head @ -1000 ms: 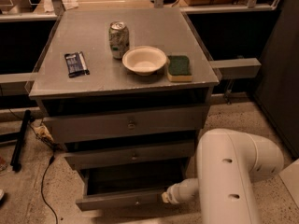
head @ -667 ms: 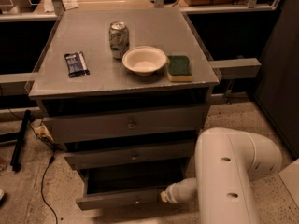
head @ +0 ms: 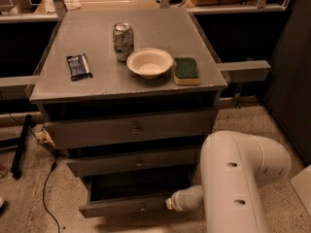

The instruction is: Close bottom drawer

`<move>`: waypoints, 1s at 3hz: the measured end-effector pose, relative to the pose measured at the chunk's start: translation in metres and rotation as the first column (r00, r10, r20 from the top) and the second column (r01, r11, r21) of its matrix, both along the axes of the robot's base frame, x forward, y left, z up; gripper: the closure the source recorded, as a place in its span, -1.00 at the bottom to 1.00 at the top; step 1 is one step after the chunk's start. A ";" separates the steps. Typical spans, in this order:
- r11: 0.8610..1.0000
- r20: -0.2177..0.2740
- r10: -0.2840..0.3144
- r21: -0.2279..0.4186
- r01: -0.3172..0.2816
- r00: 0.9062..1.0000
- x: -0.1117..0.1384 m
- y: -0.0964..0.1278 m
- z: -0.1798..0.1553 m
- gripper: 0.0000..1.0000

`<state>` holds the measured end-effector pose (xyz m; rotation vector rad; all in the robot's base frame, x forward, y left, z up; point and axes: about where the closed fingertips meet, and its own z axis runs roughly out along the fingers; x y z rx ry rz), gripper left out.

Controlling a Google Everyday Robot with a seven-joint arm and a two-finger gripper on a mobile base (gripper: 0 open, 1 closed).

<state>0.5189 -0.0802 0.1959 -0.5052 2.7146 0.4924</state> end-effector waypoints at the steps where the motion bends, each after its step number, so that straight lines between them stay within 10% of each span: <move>1: 1.000 -0.034 0.001 -0.012 -0.001 0.999 -0.020 -0.006 -0.008 1.00; 2: 0.995 -0.143 -0.088 -0.057 0.081 0.986 -0.066 -0.040 -0.040 1.00; 3: 0.995 -0.143 -0.088 -0.057 0.081 0.986 -0.065 -0.039 -0.040 1.00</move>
Offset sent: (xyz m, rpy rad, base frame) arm -0.1134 -0.0770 -0.0694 -0.0946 0.2621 -0.1840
